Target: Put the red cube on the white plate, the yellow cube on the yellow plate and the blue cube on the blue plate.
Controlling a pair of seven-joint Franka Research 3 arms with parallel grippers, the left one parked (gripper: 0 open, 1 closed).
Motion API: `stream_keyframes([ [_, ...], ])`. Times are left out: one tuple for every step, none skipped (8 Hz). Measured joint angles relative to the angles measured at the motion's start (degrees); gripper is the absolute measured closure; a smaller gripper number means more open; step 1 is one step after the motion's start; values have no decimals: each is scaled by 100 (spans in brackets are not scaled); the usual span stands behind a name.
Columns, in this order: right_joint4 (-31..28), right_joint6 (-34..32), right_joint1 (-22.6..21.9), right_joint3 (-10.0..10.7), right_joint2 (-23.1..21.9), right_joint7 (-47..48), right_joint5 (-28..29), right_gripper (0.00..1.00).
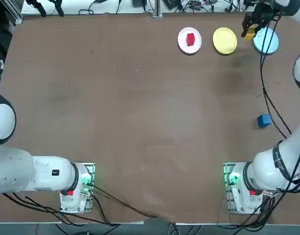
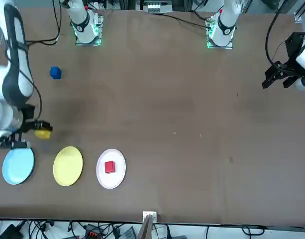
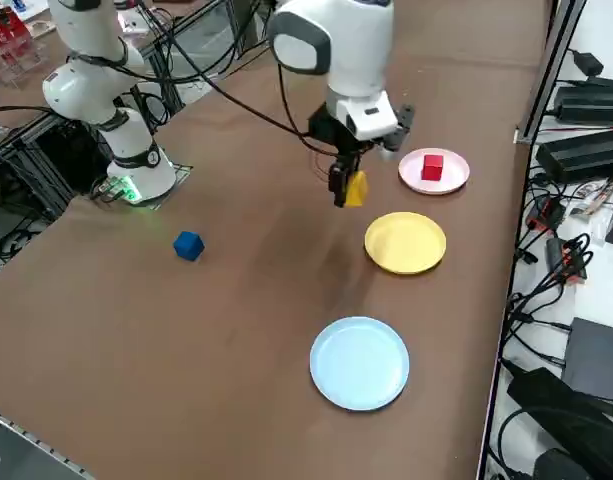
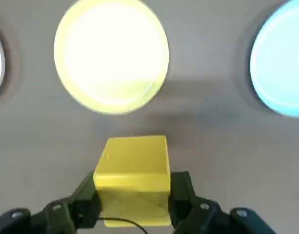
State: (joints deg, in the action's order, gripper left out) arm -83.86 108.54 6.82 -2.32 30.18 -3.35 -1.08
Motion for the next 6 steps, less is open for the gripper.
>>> stream_keyframes([
  [491, 3, -83, -4, 415, 75, 1, 30],
  [870, 67, -214, -9, 765, 120, 1, 30],
  [1092, 246, -343, -10, 1033, 158, 1, 30],
  [1188, 434, -412, -9, 1225, 179, 1, 30],
  [1210, 599, -435, -8, 1379, 181, 1, 30],
  [1214, 754, -450, -8, 1530, 181, 1, 30],
])
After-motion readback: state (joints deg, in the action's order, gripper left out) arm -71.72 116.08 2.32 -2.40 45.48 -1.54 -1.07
